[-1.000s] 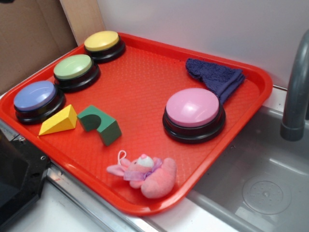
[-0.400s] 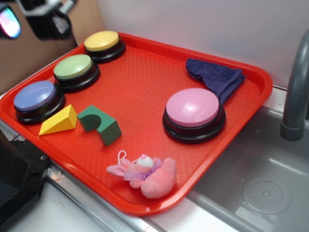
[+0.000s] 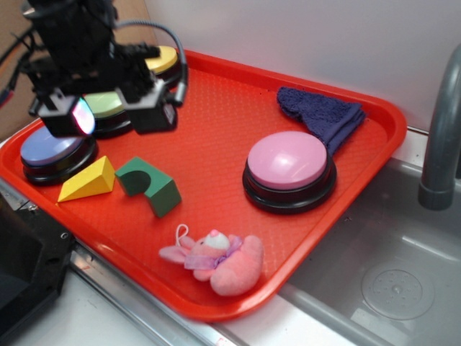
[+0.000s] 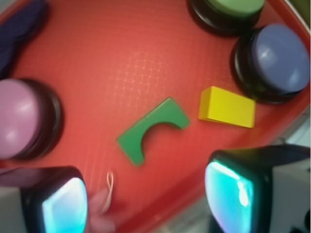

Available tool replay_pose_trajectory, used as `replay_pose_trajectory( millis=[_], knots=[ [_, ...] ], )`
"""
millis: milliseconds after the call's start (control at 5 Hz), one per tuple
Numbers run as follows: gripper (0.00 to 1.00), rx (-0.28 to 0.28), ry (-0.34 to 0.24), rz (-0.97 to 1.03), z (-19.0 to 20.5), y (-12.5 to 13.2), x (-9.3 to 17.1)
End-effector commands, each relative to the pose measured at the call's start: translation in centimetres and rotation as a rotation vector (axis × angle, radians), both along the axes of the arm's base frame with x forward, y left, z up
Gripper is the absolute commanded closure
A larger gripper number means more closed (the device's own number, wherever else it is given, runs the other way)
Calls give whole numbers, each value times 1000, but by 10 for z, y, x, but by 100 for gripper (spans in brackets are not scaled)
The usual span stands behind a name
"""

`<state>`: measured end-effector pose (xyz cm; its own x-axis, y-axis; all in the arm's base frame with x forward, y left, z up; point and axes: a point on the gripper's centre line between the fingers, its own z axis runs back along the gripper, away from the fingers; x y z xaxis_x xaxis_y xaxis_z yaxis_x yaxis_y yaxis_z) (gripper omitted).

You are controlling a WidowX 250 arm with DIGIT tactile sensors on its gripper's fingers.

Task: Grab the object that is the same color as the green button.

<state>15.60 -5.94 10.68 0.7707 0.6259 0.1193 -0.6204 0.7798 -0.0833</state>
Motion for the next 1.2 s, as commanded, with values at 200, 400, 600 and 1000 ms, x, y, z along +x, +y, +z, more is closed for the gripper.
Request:
replay_pose_trajectory(
  millis=[200,400,600,1000],
  knots=[
    [0,8,-57,158,-65,18,25],
    [0,-33,-5,158,-72,21,22],
    [0,-35,-11,168,-75,26,21],
    [100,-55,40,204,-84,34,24]
  ],
)
